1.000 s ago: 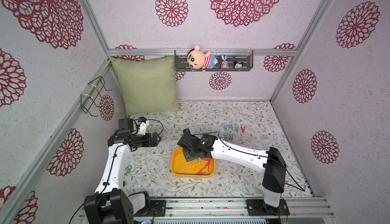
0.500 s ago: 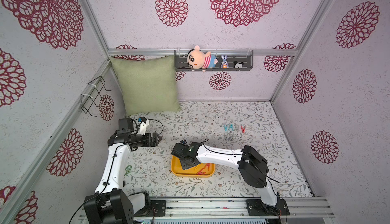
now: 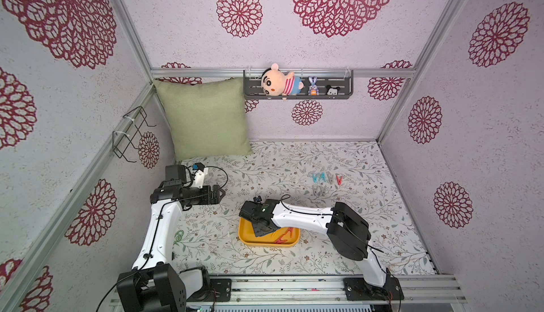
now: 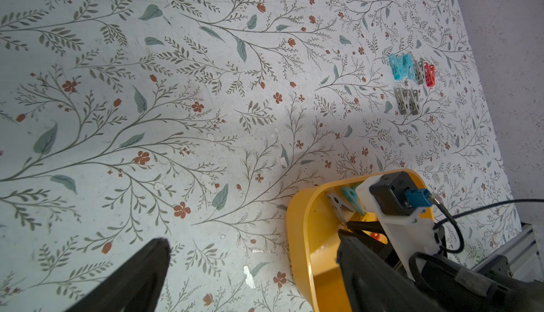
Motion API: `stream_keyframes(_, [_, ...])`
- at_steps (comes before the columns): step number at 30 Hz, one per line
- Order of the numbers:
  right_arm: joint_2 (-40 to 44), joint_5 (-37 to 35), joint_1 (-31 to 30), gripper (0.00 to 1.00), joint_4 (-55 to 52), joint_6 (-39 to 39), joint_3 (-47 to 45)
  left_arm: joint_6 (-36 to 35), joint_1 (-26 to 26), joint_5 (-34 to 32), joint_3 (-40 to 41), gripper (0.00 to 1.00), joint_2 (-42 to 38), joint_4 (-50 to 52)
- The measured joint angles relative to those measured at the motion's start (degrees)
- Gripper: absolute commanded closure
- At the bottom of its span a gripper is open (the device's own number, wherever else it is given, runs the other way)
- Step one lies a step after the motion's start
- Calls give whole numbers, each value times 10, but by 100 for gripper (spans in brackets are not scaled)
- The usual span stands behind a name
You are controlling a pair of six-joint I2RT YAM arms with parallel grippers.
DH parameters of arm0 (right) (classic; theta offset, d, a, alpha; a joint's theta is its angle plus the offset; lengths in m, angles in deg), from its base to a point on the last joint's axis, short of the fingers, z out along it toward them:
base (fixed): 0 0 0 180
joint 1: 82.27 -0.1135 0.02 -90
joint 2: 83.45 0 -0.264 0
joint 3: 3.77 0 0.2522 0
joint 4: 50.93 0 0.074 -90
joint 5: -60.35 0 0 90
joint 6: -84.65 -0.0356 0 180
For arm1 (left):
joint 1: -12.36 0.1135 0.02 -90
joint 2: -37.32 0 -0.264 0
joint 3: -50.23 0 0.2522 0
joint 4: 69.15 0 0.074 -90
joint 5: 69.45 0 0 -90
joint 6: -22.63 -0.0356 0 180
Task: Take the clothespins out of the storage box
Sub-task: Pick up the clothespin from the storage box.
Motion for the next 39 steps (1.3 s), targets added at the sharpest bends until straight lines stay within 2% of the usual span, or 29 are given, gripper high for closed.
stream_keyframes(19, [-31, -7, 9, 77, -1, 2, 17, 0, 0, 0, 0, 3, 0, 0])
stream_keyframes(22, [-31, -8, 9, 82, 2, 2, 18, 0, 0, 0, 0, 3, 0, 0])
stream_keyframes(28, [-31, -11, 8, 100, 7, 2, 17, 0, 0, 0, 0, 3, 0, 0])
stream_keyframes(39, [-24, -28, 4, 100, -20, 3, 57, 0, 0, 0, 0, 3, 0, 0])
